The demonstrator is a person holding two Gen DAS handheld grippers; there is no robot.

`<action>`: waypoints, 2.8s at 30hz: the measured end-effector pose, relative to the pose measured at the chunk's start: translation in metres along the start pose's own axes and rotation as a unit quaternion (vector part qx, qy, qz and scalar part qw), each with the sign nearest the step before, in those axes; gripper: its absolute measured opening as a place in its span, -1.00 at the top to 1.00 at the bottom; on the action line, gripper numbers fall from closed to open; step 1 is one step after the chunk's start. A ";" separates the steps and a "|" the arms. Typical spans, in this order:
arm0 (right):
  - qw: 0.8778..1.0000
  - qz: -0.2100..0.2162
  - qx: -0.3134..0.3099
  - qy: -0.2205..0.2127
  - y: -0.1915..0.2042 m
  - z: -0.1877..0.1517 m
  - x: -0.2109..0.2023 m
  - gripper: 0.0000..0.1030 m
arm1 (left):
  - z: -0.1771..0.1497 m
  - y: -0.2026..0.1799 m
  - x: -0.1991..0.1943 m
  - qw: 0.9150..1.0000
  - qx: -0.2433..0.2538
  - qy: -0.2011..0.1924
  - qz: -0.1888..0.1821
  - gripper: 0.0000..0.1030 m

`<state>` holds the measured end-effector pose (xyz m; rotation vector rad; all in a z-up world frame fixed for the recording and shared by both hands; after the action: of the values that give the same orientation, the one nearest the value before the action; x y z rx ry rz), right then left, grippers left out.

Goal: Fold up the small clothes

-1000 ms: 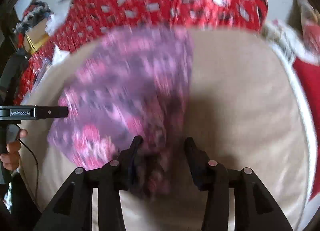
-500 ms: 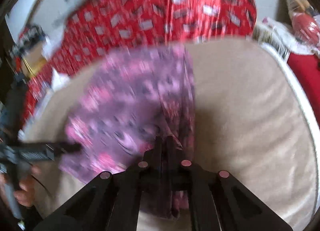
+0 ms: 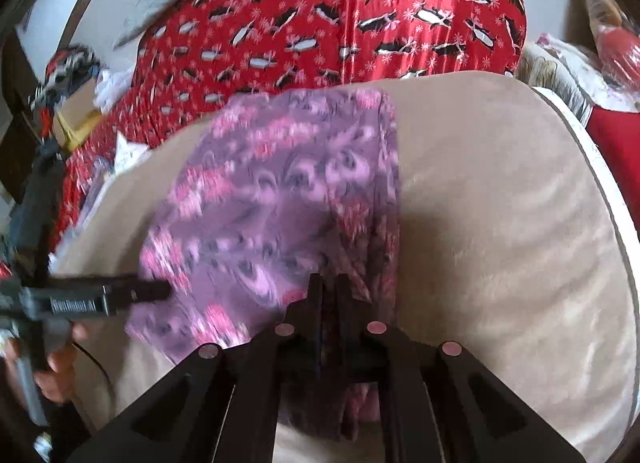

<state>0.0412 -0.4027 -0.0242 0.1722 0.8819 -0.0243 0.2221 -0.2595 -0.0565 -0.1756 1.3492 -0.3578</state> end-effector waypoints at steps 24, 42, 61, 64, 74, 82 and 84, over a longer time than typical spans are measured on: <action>0.997 -0.060 0.034 0.044 -0.063 0.108 0.103 0.73 | 0.132 -0.011 0.048 0.998 -0.067 -0.004 -0.007 -0.50; 0.994 0.016 0.106 -0.012 -0.055 0.047 0.018 -0.06 | 0.058 0.019 0.006 0.980 -0.131 0.075 -0.126 -0.50; 0.989 0.110 0.098 -0.011 -0.032 0.050 0.066 0.44 | 0.060 -0.013 0.034 0.975 -0.131 0.125 -0.130 0.17; 0.994 0.078 0.070 -0.014 -0.024 0.053 0.055 0.51 | 0.059 -0.008 0.026 0.973 -0.143 0.118 -0.140 0.48; 0.999 0.028 0.018 -0.037 0.025 0.067 -0.002 0.54 | 0.035 -0.002 -0.045 0.980 -0.112 0.066 -0.152 0.54; 0.997 0.056 0.011 -0.048 0.091 0.045 -0.042 0.54 | -0.011 0.034 -0.115 0.988 -0.087 0.023 -0.122 0.54; 0.996 0.070 0.010 -0.046 0.111 0.034 -0.044 0.54 | -0.022 0.048 -0.123 0.989 -0.090 0.019 -0.112 0.54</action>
<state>0.0494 -0.3003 0.0459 0.2485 0.7755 0.0893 0.1862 -0.1694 0.0363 -0.4765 1.4026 -0.4294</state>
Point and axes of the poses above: each gripper's, at about its wrist camera, not at the fingertips, and x roughly the way its jaws point, y to its left, z to its top, the point moved 5 cm from there along x, roughly the way its jaws point, and after that the axes turned 15 degrees about -x, right-handed, at the moved point
